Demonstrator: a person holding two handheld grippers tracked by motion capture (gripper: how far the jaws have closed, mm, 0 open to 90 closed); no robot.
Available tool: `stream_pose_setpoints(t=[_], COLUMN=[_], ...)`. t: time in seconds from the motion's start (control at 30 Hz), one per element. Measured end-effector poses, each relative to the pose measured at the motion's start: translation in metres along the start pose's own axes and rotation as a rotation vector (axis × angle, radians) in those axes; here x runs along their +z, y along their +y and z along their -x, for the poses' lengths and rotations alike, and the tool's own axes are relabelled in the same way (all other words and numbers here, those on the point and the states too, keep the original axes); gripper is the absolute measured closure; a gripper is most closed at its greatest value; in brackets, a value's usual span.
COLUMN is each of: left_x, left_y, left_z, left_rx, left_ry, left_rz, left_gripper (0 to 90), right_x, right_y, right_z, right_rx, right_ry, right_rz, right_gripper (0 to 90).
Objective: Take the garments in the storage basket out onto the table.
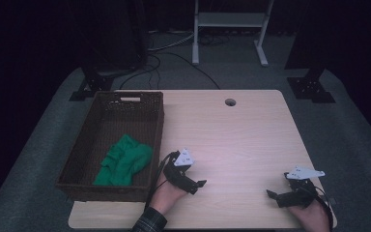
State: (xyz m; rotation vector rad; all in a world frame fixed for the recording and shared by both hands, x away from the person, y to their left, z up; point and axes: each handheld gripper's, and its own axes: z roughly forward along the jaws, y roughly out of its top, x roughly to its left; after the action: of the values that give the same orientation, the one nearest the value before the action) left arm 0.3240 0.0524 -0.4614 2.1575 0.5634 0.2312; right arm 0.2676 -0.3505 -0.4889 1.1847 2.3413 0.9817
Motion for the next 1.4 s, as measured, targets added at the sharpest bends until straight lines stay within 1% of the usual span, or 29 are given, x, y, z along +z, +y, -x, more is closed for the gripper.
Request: stream_pose_setpoints(t=[0.27,0.53,0.83,0.93,1.03,1.07,1.2,1.4], left_x=[-0.002,-0.003,-0.005,-0.006,-0.009,-0.011,-0.011,-0.013], left_y=[0.002,0.004,0.006,0.008,0.011,0.012,0.013,0.015], left_z=[-0.001,-0.001,0.000,0.001,0.001,0.001,0.001,0.002], left_rx=[-0.005,-0.019,-0.021,-0.012,-0.009,-0.011,-0.018,-0.017], left_ry=[-0.007,-0.009,-0.008,-0.003,0.003,0.002,-0.006,-0.009], left_rz=[0.010,0.018,0.020,0.016,0.023,0.031,0.032,0.036], left_gripper=[0.0,0.0,0.0,0.0,0.0,0.0,0.0,0.0], right_x=[0.000,0.000,0.000,0.000,0.000,0.000,0.000,0.000], right_y=[0.000,0.000,0.000,0.000,0.000,0.000,0.000,0.000], right_z=[0.000,0.000,0.000,0.000,0.000,0.000,0.000,0.000], right_rx=[0.000,0.000,0.001,0.000,0.001,0.001,0.001,0.001], right_ry=[0.000,0.000,0.000,0.000,0.000,0.000,0.000,0.000], right_rz=[0.000,0.000,0.000,0.000,0.000,0.000,0.000,0.000], right_gripper=[0.0,0.0,0.0,0.0,0.0,0.0,0.0,0.0])
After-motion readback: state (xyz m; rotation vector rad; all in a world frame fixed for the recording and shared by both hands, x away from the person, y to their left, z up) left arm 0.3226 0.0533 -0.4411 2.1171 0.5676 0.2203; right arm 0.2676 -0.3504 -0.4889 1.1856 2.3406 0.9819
